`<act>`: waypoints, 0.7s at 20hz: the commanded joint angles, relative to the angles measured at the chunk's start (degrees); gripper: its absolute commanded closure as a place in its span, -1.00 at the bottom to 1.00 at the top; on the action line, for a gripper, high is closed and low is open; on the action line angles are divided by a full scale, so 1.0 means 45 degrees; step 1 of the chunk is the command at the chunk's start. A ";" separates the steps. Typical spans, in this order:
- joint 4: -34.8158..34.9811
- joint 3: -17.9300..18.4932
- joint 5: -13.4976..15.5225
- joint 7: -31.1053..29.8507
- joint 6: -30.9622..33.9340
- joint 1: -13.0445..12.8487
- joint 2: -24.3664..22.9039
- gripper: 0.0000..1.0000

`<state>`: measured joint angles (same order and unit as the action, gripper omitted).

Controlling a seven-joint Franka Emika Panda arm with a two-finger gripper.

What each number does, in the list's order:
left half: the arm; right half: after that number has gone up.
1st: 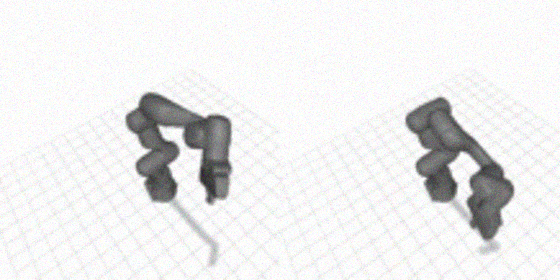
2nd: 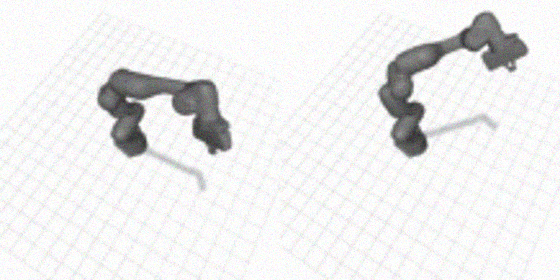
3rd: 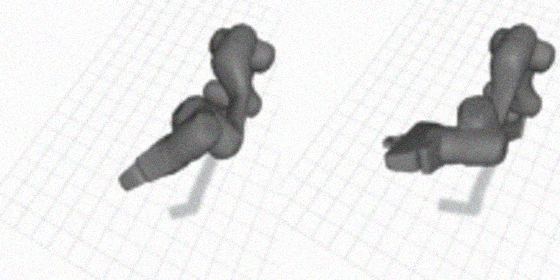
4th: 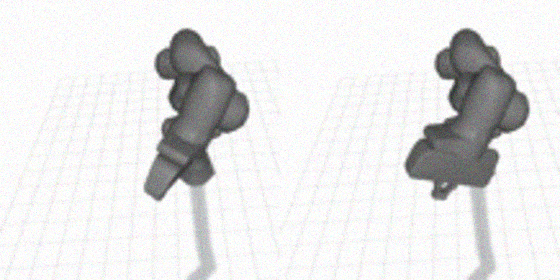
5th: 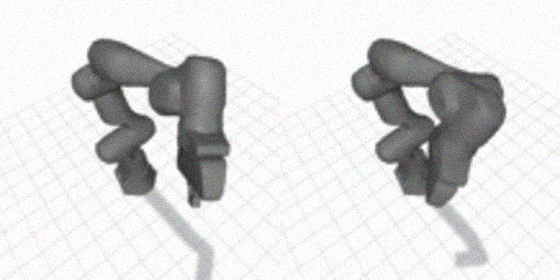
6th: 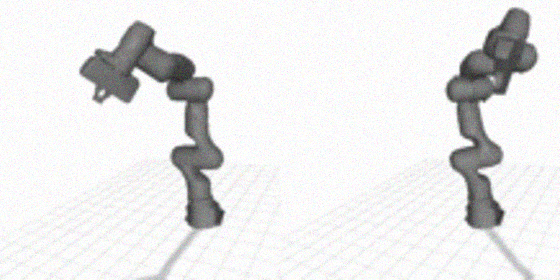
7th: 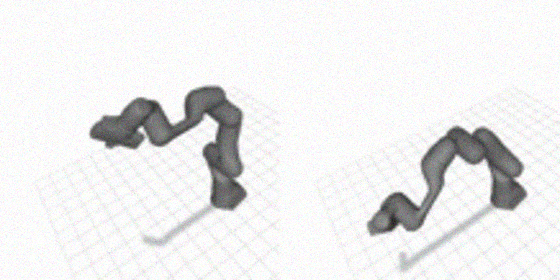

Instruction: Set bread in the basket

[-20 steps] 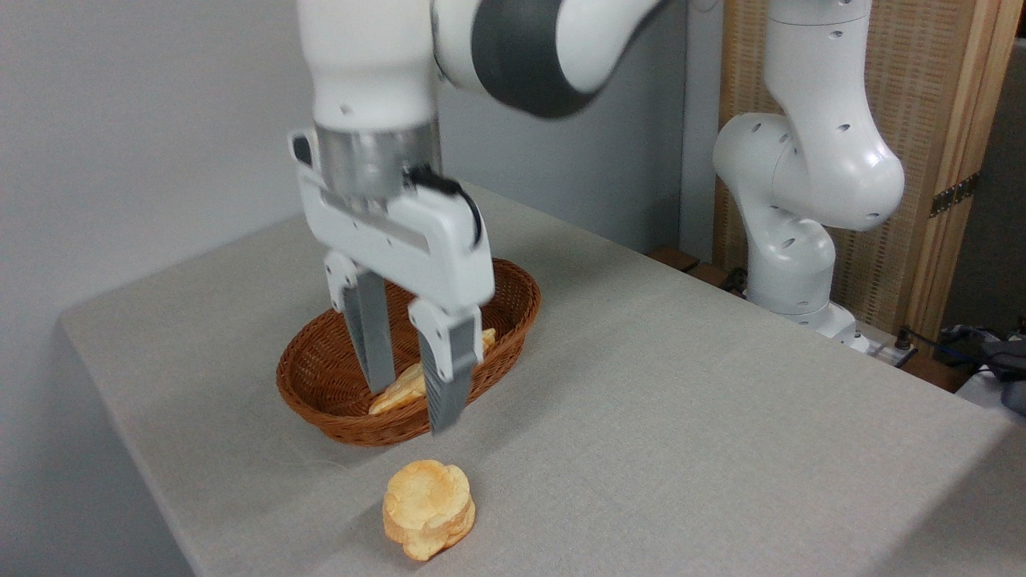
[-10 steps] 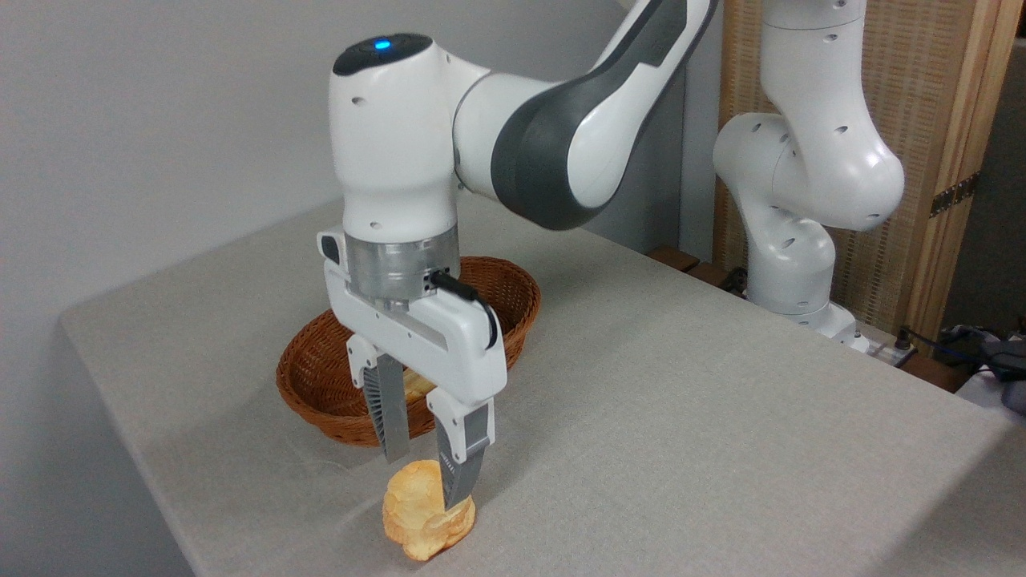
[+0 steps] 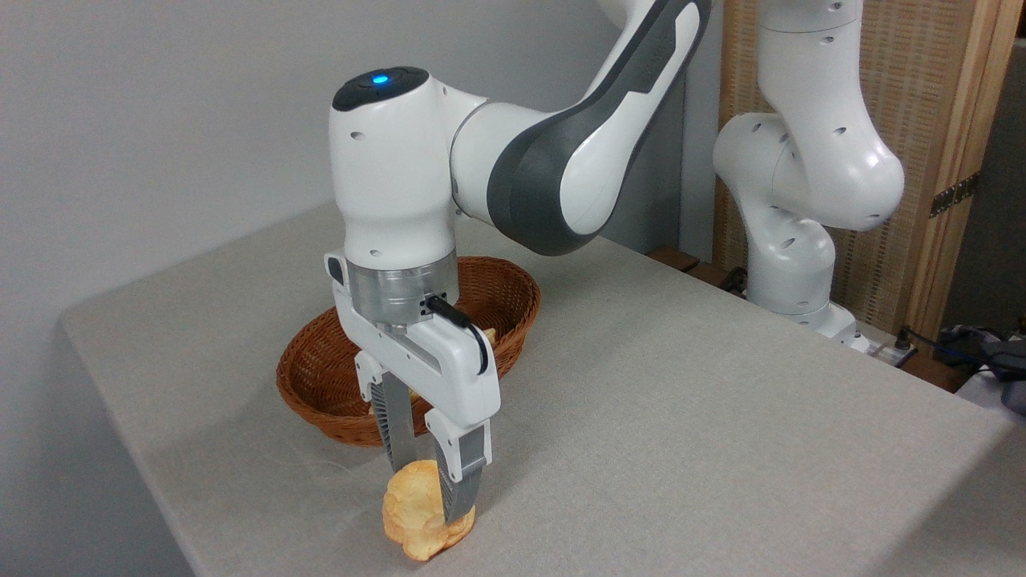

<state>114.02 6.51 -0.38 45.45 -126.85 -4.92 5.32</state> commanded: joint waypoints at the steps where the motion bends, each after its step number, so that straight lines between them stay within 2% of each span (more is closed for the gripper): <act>1: 0.0268 0.0156 -0.0228 0.0954 -0.0287 -0.0021 -0.0031 -1.00; 10: 0.0307 0.0136 -0.0189 0.0975 -0.0657 0.0097 0.0184 -0.97; 14: 0.0307 0.0136 -0.0170 0.0994 -0.0756 0.0097 0.0282 -0.63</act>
<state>114.83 6.79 -0.39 49.28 -128.45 -4.60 6.23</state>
